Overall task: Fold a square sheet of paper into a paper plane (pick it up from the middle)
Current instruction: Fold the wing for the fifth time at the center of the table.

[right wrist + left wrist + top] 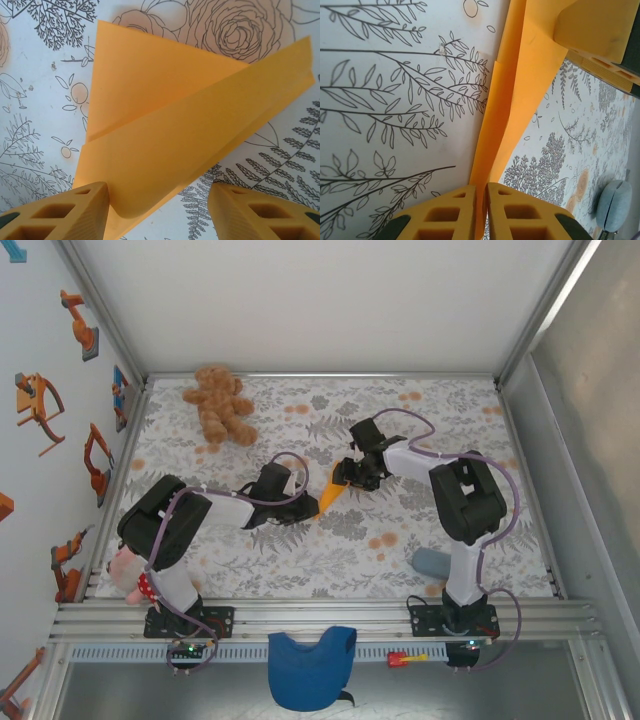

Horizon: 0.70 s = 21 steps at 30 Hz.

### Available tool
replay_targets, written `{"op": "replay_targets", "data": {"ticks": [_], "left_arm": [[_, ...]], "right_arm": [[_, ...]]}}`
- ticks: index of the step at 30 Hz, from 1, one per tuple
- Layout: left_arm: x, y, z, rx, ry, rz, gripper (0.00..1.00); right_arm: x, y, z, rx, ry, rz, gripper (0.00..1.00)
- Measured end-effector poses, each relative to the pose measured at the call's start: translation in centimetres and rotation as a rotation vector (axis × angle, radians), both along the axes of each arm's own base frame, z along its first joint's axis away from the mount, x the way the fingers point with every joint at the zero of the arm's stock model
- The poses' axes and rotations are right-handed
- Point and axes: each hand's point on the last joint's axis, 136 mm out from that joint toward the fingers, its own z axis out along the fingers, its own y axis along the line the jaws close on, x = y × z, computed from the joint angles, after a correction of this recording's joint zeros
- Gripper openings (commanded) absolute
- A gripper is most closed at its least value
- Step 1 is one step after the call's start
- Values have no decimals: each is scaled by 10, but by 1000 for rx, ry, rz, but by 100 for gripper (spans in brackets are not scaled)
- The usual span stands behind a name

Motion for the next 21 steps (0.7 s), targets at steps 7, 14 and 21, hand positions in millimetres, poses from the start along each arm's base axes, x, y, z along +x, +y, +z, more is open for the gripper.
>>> {"op": "replay_targets", "data": {"ticks": [7,14,21], "left_arm": [[0,0,-1,4,1,2,12],[0,1,2,17,-4,3,18],[1,9,26,64,-50,15,25]], "right_arm": [[0,0,-3,-15,20,1,56],[0,0,-4,-29,27,5,56],[0,0,-4,-34,28,8,56]]}}
